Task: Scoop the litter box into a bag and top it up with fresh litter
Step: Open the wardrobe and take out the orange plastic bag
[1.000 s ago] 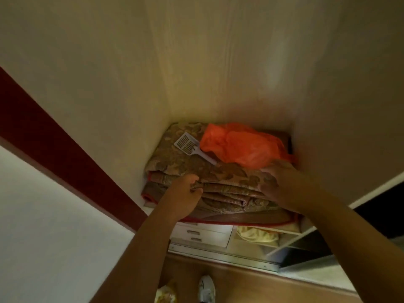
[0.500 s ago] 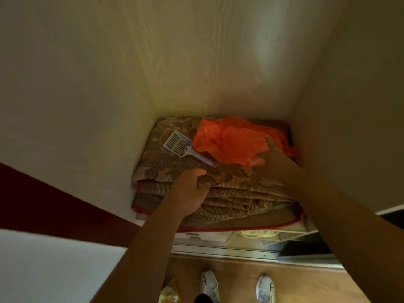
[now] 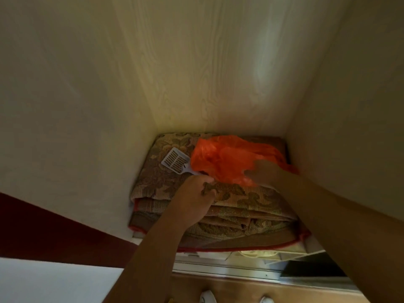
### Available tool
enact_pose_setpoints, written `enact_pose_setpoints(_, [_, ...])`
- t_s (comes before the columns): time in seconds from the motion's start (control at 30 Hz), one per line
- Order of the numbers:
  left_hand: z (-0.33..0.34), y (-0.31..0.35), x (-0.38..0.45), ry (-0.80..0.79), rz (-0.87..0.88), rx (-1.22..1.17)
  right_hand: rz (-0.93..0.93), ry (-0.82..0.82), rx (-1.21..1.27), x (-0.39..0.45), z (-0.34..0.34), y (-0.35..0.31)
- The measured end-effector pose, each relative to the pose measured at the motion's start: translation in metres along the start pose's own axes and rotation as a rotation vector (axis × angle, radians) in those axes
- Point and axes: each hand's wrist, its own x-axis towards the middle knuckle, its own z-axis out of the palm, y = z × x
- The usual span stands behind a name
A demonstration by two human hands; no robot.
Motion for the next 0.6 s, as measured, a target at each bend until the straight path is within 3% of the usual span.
enact_pose_setpoints(0.13, [-0.005,0.016,0.008,0.02,0.052,0.001,-0.041,0.091,-0.075,-0.021,-0.018,-0.01])
enact_pose_setpoints(0.4, [-0.012,0.077,0.034,0.101,0.23,0.121,-0.429,0.417,0.024,-0.093,-0.075,-0.033])
enact_pose_setpoints(0.6, [-0.012,0.131,0.045,0.139,0.367,0.0,-0.573,0.396,0.252,-0.145,-0.109,-0.041])
